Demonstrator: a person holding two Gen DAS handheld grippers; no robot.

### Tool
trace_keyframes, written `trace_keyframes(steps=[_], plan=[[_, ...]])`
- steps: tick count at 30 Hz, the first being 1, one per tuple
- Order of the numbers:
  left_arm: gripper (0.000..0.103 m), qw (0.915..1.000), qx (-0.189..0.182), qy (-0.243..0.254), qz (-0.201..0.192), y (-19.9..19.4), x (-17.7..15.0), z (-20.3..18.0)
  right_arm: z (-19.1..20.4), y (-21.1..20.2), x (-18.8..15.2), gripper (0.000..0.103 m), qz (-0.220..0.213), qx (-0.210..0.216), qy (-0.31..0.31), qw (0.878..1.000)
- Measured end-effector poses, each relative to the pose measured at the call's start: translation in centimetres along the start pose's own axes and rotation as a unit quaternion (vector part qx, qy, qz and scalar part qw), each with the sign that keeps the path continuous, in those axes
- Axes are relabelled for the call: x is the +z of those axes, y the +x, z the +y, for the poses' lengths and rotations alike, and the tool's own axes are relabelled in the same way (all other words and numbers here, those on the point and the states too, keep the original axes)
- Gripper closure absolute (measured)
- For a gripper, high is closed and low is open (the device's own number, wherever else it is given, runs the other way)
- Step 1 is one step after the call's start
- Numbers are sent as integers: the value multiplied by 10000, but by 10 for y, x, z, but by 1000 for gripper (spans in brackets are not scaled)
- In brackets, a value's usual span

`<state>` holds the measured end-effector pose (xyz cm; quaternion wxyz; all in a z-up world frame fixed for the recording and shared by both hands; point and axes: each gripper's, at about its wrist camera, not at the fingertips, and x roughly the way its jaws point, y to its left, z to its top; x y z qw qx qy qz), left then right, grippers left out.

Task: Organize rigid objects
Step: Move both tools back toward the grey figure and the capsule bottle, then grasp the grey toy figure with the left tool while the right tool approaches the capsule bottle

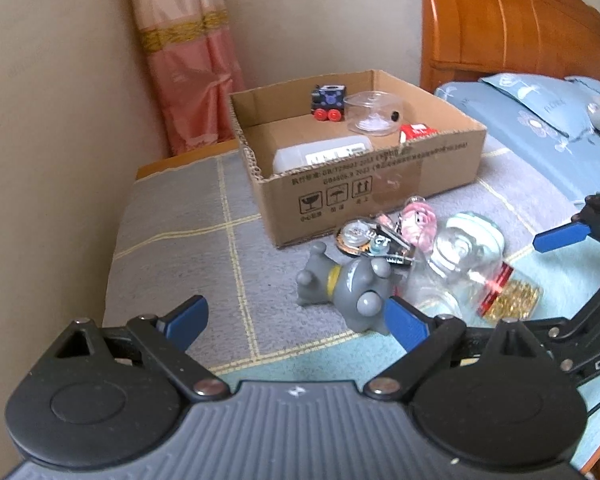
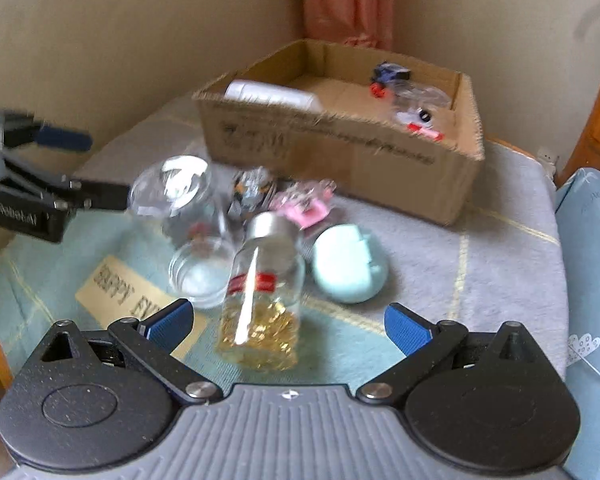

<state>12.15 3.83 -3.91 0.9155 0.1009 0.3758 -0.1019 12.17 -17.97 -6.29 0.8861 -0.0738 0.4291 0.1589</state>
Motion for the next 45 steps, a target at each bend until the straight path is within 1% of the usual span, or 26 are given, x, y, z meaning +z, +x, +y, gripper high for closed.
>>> trace_keyframes(steps=[4, 7, 13, 19, 22, 28, 31, 33, 34, 37, 40, 45], plan=[[8, 9998, -95, 159, 71, 7, -5, -4, -5, 7, -8, 0, 99, -200, 115, 9997], [8, 9993, -227, 250, 140, 13, -7, -7, -16, 5, -14, 0, 112, -246, 303, 9992], [8, 9985, -335, 397, 167, 22, -7, -13, -38, -2, -22, 0, 35, -503, 649, 9966], [8, 9973, -430, 577, 137, 32, -5, -16, -52, 7, -31, 0, 82, -691, 959, 9930], [8, 9968, -457, 659, 42, 38, -4, -16, -50, 5, -37, 0, -21, -742, 906, 9931], [9, 9946, -631, 821, -122, 54, -4, -16, -45, 4, -45, 0, -232, -808, 797, 9933], [14, 9925, -730, 949, -226, 57, -4, -18, -45, 2, -46, 0, -279, -805, 794, 9932], [28, 9917, -819, 965, -228, 59, -4, -19, -44, 1, -47, 0, -294, -805, 790, 9932], [29, 9912, -897, 959, -190, 59, -5, -19, -44, 1, -47, 0, -299, -803, 785, 9932], [29, 9917, -841, 949, -225, 57, -7, -20, -42, 0, -47, 0, -300, -804, 785, 9932], [29, 9934, -756, 840, -175, 53, -10, -18, -42, 0, -47, 0, -312, -812, 786, 9931], [29, 9965, -505, 661, -87, 46, -18, -9, -39, -1, -48, 0, -300, -820, 806, 9929]])
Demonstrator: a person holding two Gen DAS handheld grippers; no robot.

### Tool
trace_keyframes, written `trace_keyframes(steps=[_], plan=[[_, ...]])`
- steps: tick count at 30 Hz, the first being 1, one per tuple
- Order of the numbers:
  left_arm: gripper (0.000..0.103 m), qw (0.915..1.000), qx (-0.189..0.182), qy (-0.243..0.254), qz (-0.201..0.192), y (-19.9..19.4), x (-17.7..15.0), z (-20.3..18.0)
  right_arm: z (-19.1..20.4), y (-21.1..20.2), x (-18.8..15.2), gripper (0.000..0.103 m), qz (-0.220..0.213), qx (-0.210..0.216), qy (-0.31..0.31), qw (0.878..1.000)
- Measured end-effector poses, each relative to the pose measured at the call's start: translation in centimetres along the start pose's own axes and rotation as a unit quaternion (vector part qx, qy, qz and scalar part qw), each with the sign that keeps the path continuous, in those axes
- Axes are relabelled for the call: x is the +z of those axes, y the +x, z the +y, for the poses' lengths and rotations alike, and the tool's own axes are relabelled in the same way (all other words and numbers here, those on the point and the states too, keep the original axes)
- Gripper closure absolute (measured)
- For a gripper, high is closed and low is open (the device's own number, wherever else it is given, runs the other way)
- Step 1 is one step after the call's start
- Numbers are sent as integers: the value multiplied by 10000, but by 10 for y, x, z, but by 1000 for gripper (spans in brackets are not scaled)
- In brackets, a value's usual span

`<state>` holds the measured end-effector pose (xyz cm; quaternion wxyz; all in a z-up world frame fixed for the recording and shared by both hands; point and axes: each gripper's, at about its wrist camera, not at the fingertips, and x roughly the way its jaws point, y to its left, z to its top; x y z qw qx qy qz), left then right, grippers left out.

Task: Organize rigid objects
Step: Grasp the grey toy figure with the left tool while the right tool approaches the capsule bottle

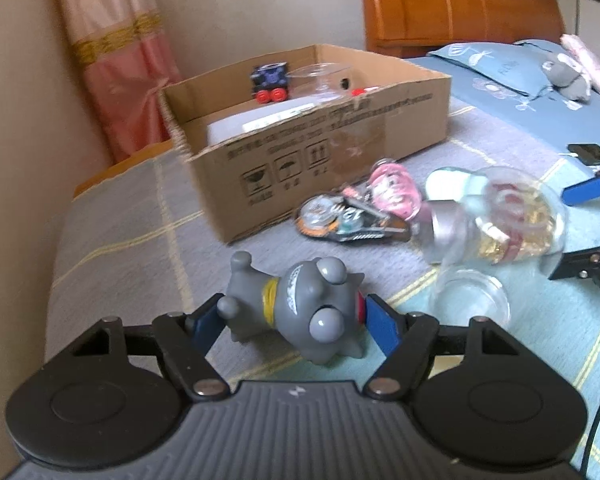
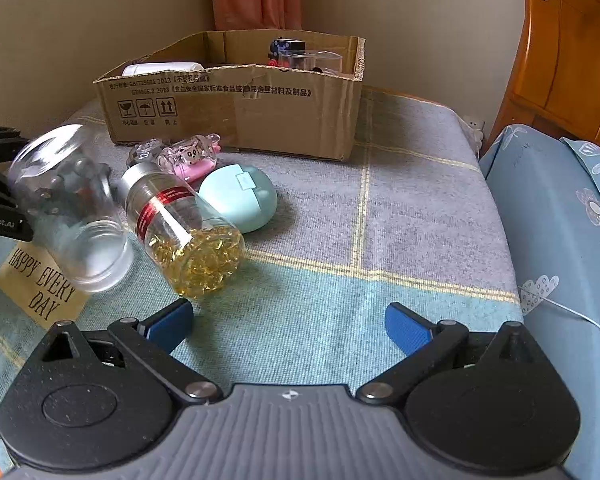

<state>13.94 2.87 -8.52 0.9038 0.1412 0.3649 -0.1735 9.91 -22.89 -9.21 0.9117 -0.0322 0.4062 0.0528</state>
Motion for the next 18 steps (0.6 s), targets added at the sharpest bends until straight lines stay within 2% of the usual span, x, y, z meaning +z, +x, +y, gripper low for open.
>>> trace_keyframes(steps=[7, 11, 18], plan=[[29, 9988, 202, -435, 124, -11, -12, 11, 10, -2, 1, 0, -40, 185, 19, 9998], [29, 9980, 261, -551, 142, -15, -16, 14, 5, 1, 7, 0, -119, 211, 330, 9992], [29, 9977, 277, -594, 161, -15, -17, 13, -18, 4, 8, 0, -164, -130, 680, 9975]])
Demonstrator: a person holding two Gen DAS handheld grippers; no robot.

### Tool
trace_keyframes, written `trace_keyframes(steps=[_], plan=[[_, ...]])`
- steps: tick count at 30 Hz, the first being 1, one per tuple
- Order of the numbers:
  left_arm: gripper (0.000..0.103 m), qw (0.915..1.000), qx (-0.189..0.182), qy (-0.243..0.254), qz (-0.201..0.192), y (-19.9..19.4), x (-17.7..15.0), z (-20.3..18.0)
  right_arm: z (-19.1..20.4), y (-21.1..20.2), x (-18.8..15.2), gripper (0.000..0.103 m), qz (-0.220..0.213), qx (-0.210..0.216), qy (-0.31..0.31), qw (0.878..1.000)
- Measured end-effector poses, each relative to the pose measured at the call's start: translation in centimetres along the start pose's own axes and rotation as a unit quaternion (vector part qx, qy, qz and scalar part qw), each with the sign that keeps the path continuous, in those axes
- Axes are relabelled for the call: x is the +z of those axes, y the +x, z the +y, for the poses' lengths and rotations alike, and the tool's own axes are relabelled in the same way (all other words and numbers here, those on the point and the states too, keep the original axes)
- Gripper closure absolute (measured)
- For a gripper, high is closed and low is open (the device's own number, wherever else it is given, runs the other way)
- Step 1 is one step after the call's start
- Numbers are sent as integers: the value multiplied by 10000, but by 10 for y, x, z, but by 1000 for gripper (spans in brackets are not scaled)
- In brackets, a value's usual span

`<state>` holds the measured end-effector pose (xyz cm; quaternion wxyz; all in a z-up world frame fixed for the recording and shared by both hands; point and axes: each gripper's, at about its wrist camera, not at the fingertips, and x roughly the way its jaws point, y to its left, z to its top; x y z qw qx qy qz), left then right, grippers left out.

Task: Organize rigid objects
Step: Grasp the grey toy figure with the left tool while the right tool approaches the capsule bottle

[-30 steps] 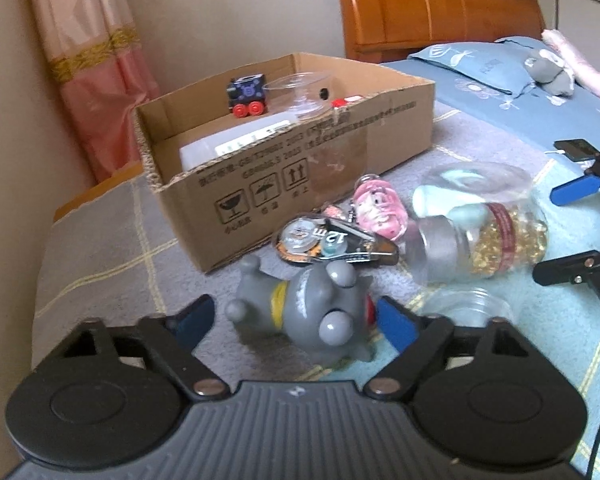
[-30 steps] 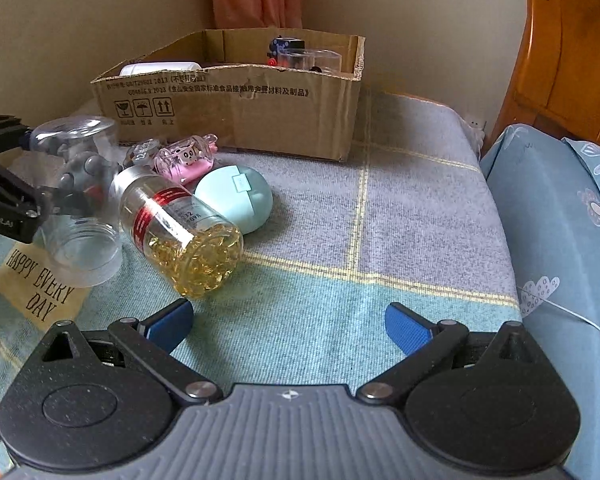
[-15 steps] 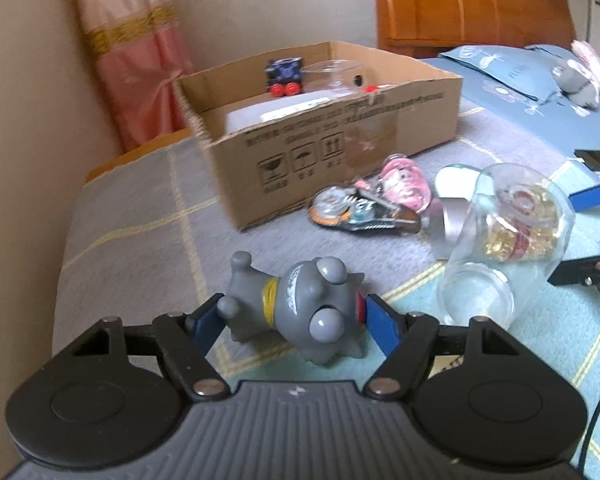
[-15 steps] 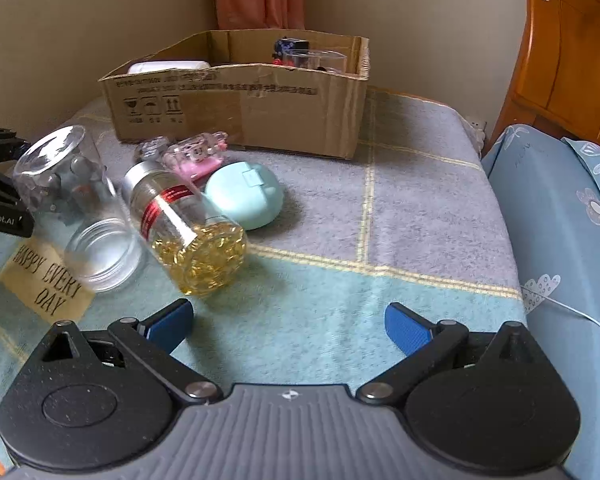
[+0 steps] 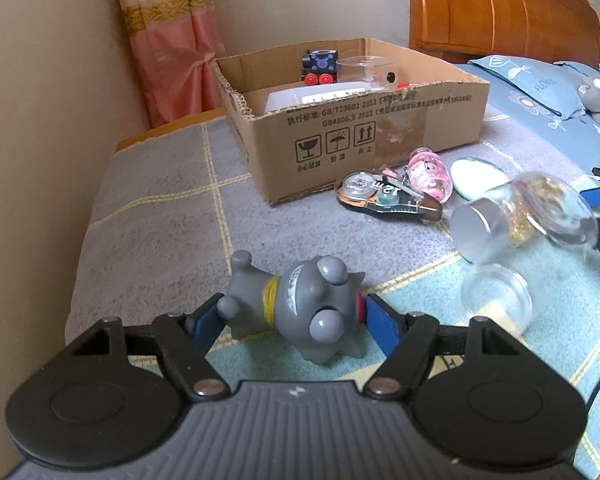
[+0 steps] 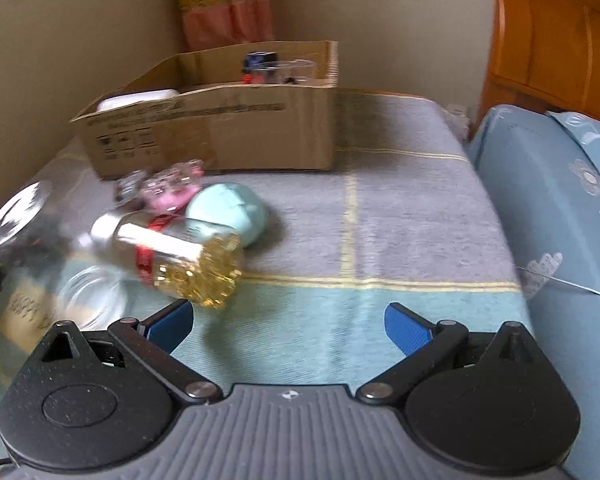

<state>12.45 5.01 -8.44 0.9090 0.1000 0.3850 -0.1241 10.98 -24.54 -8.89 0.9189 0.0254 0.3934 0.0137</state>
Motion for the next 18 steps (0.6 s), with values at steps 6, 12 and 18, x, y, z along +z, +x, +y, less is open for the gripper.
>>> trace_keyframes(steps=[6, 12, 18], plan=[[29, 10000, -3, 2, 2, 1, 1, 1, -4, -1, 4, 0, 98, -62, 180, 9998], [29, 10000, -29, -15, 26, -1, 0, 2, 23, -5, 7, 0, 74, 376, 58, 9992], [29, 10000, -40, 6, 38, -3, -4, 5, 49, 2, 15, 0, 86, 600, -36, 9982]])
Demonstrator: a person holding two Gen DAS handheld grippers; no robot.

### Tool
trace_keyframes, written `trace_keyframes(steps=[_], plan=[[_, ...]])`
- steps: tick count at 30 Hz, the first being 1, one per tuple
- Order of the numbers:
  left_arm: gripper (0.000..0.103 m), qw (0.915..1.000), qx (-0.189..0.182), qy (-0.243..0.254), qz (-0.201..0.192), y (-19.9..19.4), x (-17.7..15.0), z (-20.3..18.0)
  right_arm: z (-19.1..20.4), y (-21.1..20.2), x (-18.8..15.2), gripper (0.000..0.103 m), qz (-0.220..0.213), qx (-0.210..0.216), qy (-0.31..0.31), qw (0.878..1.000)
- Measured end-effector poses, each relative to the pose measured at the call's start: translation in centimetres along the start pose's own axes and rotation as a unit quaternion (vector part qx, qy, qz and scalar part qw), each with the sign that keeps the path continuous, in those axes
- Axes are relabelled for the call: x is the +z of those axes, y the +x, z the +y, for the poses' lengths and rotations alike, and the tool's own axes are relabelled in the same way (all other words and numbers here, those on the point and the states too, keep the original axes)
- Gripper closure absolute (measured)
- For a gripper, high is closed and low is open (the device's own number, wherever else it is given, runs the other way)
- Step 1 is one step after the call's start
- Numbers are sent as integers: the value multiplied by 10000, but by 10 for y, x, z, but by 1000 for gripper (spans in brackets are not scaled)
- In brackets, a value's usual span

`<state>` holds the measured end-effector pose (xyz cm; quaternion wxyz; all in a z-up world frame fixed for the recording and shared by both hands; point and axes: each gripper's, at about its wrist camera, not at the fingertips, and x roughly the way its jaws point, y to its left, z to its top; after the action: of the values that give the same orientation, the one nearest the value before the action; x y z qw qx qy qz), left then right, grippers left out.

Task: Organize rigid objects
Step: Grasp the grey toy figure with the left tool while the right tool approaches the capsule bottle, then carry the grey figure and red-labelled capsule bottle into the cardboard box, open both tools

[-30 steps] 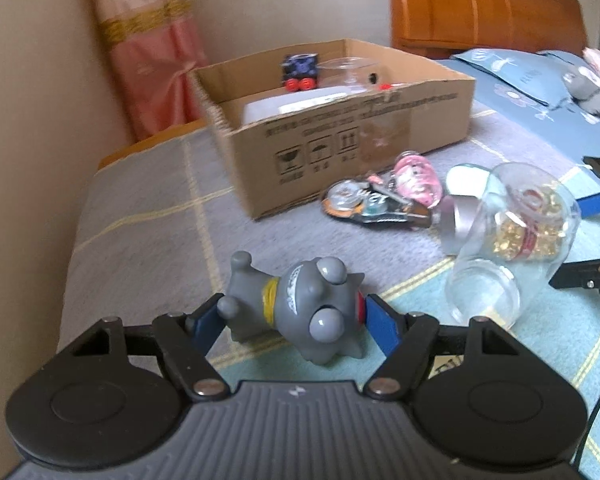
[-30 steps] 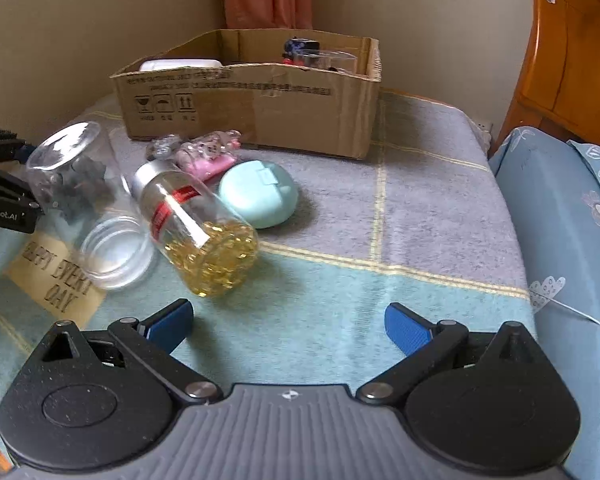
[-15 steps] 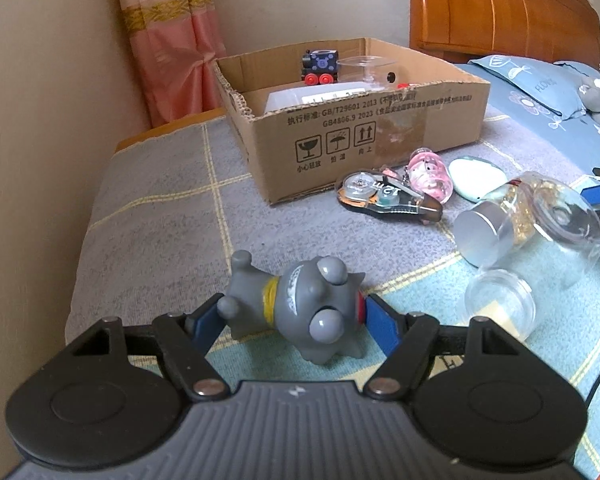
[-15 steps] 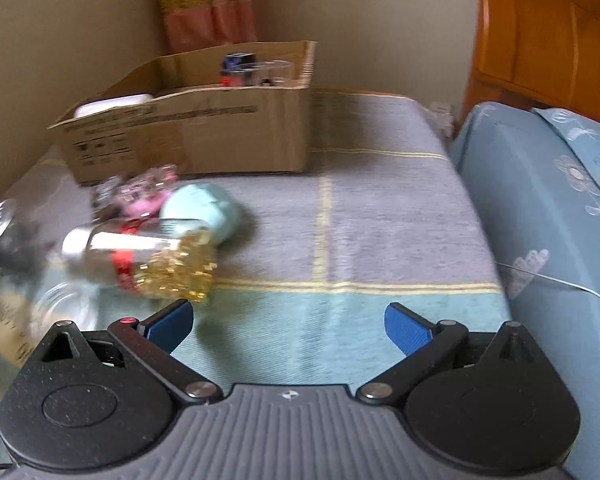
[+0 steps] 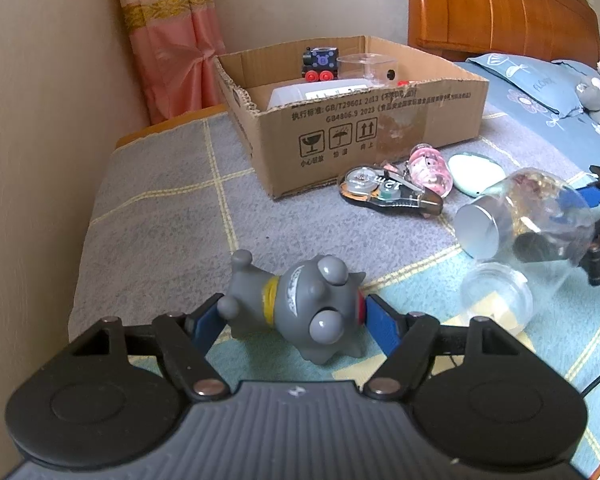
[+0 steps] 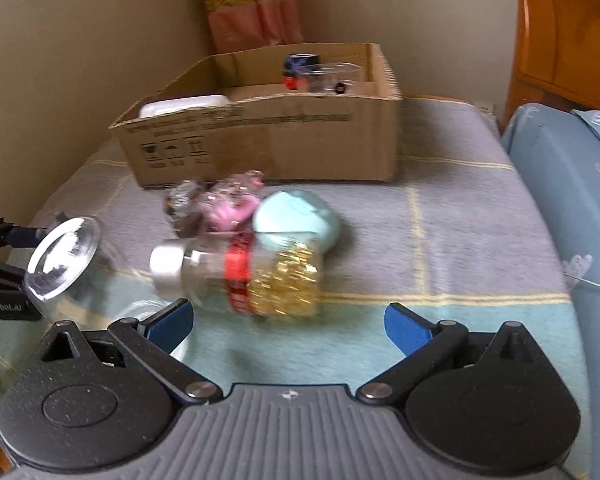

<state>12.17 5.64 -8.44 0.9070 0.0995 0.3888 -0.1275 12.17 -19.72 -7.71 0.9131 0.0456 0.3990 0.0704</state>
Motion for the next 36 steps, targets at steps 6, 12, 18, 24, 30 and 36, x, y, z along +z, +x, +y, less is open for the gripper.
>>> trace_keyframes(steps=[6, 12, 18, 24, 30, 36], plan=[[29, 10000, -18, 25, 1, -1, -2, 3, 18, 7, 4, 0, 1, 135, -87, 9999], [29, 10000, -24, 43, -22, -1, -2, 3, 30, 16, 7, 0, -19, -66, -15, 10000], [29, 9999, -26, 108, -30, -1, -1, 3, 28, 21, 6, 0, 9, -271, 27, 9996], [29, 10000, -26, 94, -10, 0, 0, 2, 33, 22, 11, 3, -2, -354, -105, 9993], [30, 9999, -5, 139, 35, -2, 4, 3, 34, 17, 14, 7, 133, -299, -321, 9990], [30, 9998, -61, 149, 72, -10, 14, 8, 20, 7, 11, 7, 302, -149, -395, 9987]])
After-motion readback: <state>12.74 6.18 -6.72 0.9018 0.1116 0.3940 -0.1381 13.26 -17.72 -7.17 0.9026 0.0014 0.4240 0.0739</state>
